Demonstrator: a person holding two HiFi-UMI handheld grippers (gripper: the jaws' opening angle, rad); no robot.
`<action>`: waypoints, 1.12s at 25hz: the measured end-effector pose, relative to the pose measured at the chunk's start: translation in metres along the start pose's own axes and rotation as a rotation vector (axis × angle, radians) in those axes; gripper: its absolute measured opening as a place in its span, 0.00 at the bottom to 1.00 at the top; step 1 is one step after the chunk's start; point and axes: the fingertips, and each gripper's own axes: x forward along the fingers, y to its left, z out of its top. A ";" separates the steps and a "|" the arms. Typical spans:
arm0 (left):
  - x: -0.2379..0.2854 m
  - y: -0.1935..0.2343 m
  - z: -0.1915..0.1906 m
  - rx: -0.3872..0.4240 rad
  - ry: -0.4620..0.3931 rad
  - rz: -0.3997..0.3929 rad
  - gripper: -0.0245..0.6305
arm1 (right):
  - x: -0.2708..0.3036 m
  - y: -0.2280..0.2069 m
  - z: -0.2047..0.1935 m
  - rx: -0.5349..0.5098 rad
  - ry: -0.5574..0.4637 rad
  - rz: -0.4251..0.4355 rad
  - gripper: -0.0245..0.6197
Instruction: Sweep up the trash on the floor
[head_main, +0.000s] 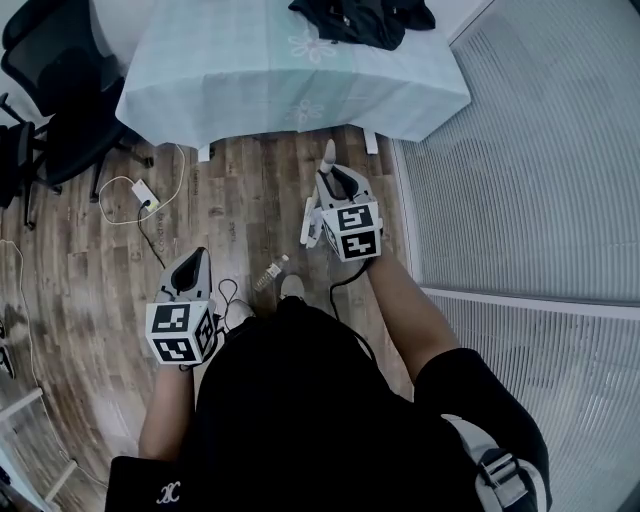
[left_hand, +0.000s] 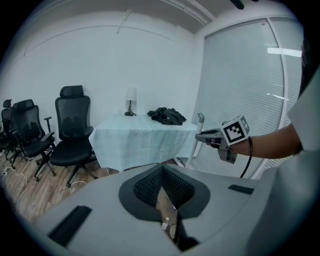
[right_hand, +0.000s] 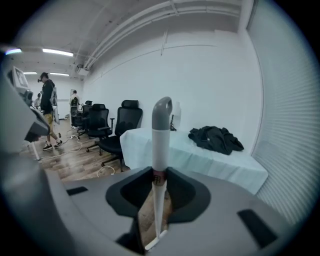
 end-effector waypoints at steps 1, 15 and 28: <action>-0.002 0.003 -0.002 -0.008 -0.002 0.003 0.03 | -0.006 0.007 0.012 -0.014 -0.019 0.024 0.19; -0.035 0.043 -0.051 -0.106 0.008 0.007 0.03 | -0.100 0.131 0.036 -0.045 -0.048 0.291 0.19; -0.062 0.088 -0.081 -0.150 0.010 0.052 0.03 | -0.084 0.258 -0.007 -0.140 0.052 0.488 0.19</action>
